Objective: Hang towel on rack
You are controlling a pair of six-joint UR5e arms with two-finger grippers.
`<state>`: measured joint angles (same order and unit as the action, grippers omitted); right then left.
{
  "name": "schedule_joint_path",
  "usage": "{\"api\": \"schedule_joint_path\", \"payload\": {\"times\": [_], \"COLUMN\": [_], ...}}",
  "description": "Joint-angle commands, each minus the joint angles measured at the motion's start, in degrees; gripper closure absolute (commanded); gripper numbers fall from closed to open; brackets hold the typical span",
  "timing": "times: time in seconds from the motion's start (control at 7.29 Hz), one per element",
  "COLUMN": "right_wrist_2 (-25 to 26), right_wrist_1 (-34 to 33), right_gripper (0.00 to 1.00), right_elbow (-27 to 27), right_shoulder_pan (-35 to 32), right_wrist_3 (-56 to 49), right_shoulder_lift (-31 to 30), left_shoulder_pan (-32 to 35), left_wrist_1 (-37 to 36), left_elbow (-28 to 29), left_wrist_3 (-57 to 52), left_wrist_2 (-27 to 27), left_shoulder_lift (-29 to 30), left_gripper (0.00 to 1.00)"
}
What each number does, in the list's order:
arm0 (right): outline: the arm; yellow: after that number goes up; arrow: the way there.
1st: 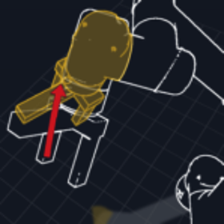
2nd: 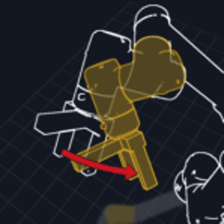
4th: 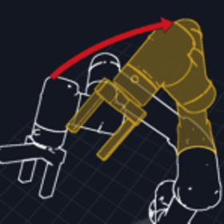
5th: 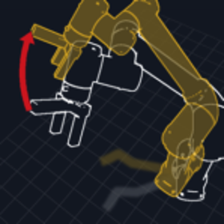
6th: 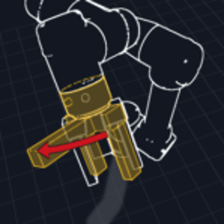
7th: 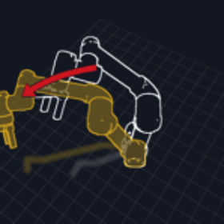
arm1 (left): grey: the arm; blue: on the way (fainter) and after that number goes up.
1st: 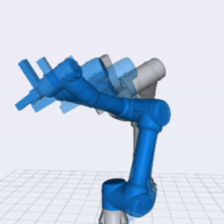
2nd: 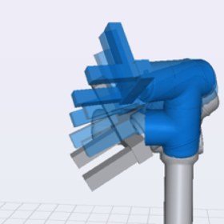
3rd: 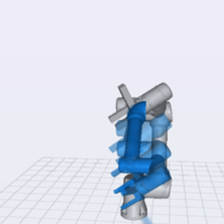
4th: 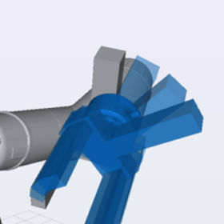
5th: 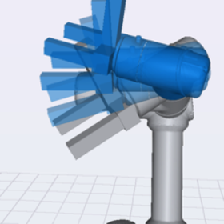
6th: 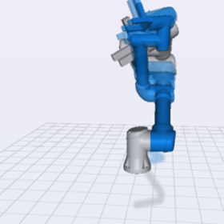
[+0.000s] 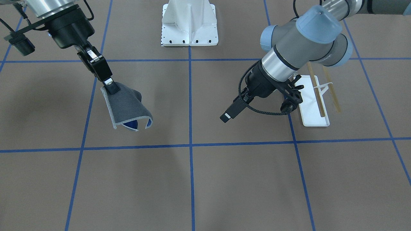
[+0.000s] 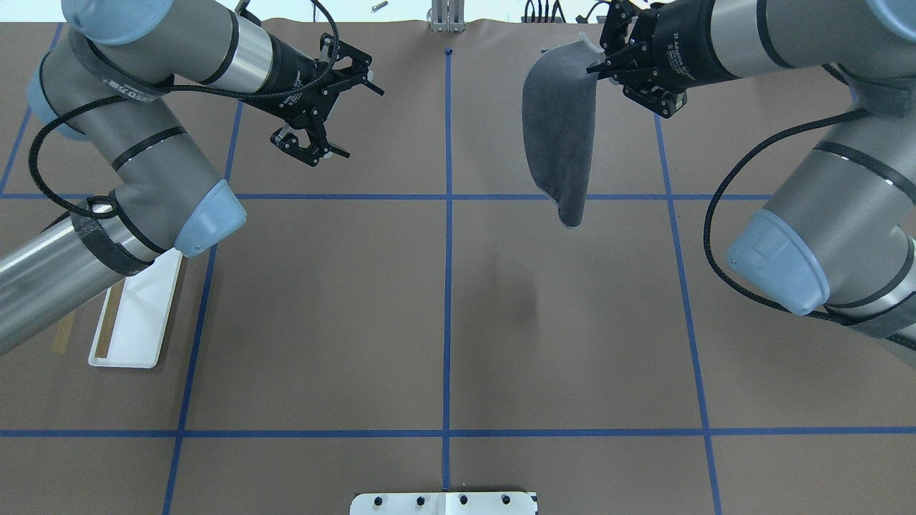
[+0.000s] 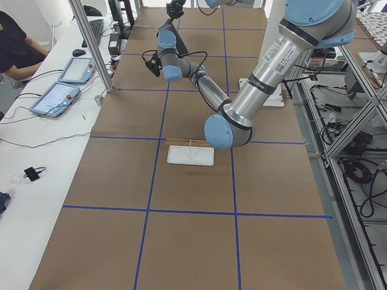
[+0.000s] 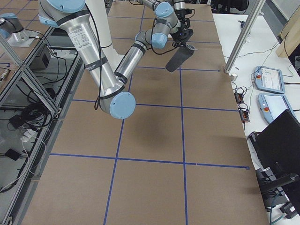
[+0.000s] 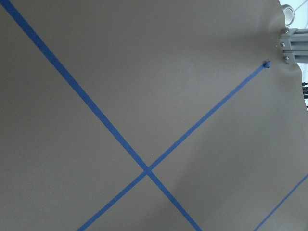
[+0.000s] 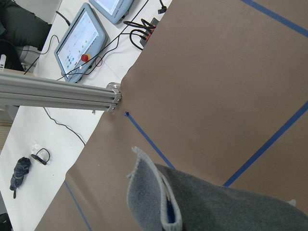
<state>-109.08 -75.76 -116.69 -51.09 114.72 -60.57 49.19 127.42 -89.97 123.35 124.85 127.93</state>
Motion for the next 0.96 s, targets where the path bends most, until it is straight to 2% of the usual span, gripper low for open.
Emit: {"api": "schedule_joint_path", "payload": {"times": [0.0, 0.14, 0.41, 0.55, 0.69, 0.82], "right_wrist_2": [1.8, 2.3, 2.0, 2.1, 2.0, 2.3], "right_wrist_1": [1.1, 4.2, 6.1, 5.9, 5.4, 5.0], "right_gripper": [1.00, 1.00, 1.00, 1.00, 1.00, 1.00], "right_elbow": [0.0, 0.0, 0.0, -0.1, -0.3, -0.4], "right_shoulder_pan": [1.0, 1.5, 3.4, 5.2, 6.1, 6.9], "right_wrist_3": [-1.6, -5.6, -19.4, -28.2, -33.8, -38.7], "right_shoulder_lift": [0.1, -0.1, -0.3, 0.0, 0.0, -0.4], "left_shoulder_pan": [-2.1, -3.8, -4.3, -4.3, -4.4, -4.4], "left_wrist_1": [4.1, 4.2, 3.5, 0.1, -7.0, -10.3], "left_elbow": [1.9, 2.0, 1.7, 1.7, 1.5, 1.4], "left_wrist_3": [1.0, 3.9, 6.9, 6.9, 6.4, 6.0], "left_wrist_2": [-3.3, -5.8, -6.5, -6.4, -6.0, -6.0], "left_shoulder_lift": [0.6, 1.4, 2.2, 4.2, 7.3, 8.6], "left_gripper": [0.02, 0.02, 0.02, 0.02, 0.02, 0.02]}}
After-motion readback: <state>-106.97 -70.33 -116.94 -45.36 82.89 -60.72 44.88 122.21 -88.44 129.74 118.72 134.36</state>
